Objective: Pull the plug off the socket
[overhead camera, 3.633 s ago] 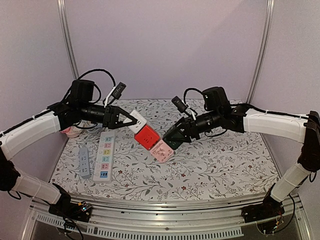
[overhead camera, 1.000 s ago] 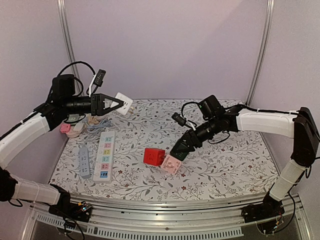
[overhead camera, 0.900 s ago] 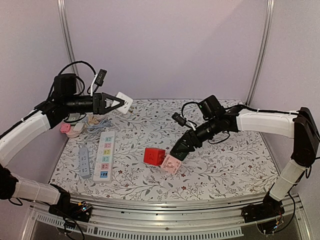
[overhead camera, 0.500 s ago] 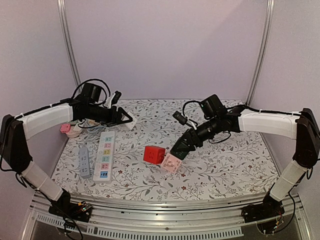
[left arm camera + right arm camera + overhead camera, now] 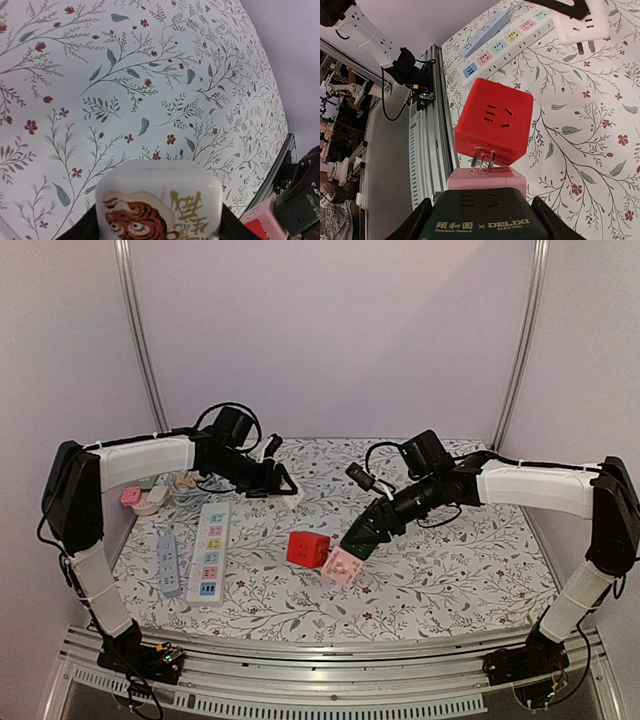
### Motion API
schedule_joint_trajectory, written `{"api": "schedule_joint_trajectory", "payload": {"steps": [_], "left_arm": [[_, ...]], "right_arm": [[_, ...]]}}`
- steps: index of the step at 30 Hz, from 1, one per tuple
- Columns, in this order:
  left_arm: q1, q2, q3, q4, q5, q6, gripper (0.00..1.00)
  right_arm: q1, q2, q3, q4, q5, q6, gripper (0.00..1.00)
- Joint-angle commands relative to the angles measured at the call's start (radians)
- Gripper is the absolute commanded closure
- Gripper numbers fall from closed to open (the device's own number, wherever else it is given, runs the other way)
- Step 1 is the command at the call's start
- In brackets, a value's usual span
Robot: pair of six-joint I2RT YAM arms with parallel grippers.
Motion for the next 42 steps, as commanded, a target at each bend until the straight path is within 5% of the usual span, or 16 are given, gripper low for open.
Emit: {"api": "schedule_joint_trajectory", "payload": {"steps": [1, 9, 17, 28, 42], "left_arm": [[-0.051, 0.092, 0.095, -0.035, 0.014, -0.009, 0.94], [-0.063, 0.163, 0.134, -0.066, 0.017, 0.001, 0.81], [-0.062, 0.194, 0.135, -0.096, 0.034, 0.003, 0.54], [-0.060, 0.181, 0.129, -0.101, 0.024, 0.000, 0.01], [-0.026, 0.006, 0.069, -0.060, -0.061, 0.025, 0.00]], "right_arm": [[0.003, -0.042, -0.003, 0.070, -0.053, 0.010, 0.74], [0.003, -0.041, -0.010, 0.081, -0.055, 0.042, 0.74], [0.003, -0.034, -0.012, 0.085, -0.057, 0.045, 0.74], [0.003, -0.041, -0.016, 0.085, -0.054, 0.044, 0.74], [0.003, -0.053, -0.022, 0.095, -0.051, 0.047, 0.74]]}}
